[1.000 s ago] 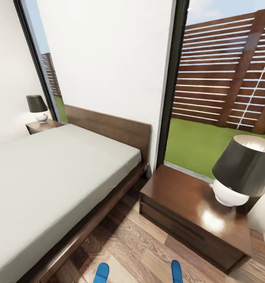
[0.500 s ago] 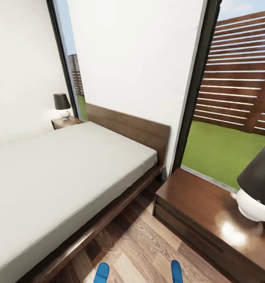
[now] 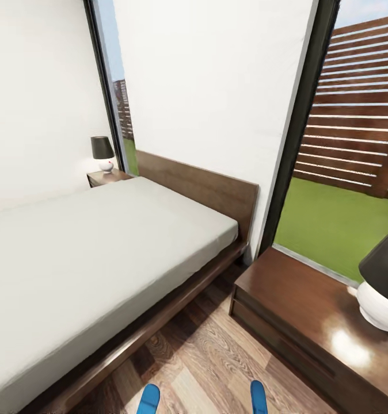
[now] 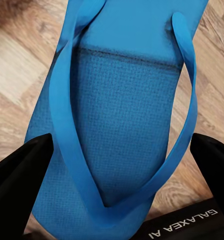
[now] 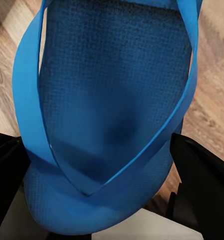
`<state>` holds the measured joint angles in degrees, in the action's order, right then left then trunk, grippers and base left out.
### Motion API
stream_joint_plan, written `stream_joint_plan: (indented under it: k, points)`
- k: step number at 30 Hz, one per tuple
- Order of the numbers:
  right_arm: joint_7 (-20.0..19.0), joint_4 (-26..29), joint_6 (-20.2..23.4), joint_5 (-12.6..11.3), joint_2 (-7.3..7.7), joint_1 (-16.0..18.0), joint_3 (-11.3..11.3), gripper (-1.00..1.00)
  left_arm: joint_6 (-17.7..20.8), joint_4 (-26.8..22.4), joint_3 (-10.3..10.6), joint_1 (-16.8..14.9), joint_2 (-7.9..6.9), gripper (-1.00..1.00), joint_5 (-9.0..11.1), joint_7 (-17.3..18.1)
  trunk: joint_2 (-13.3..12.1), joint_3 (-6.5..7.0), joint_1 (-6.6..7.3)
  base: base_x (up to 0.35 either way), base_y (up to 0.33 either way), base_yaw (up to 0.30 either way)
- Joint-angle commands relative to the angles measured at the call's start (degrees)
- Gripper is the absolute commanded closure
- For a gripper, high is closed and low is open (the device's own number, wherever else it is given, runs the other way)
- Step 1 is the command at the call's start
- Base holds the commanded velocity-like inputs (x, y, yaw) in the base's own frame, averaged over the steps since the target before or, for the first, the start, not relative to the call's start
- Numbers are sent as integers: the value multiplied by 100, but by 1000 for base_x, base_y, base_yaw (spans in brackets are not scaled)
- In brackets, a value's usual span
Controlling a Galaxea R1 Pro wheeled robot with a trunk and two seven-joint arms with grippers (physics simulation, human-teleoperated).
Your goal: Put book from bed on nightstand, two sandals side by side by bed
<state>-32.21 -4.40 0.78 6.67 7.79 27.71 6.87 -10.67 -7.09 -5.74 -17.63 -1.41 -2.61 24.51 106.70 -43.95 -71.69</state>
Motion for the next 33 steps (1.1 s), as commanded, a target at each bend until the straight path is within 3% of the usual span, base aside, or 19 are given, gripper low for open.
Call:
stream_joint_plan:
  k: [1,7,33]
  points:
    - [-14,-8,10,54,3,6,51,100,-14,6,-46,-4,0,100,-29,27,3,-5,1,-27,-22,0]
    - [-14,-8,10,54,3,5,51,100,-14,6,-45,-4,0,100,-29,27,3,-5,1,-7,-5,155]
    - [-14,-8,10,54,3,6,51,100,-14,6,-47,-4,0,100,-29,27,3,-5,1,0,0,291]
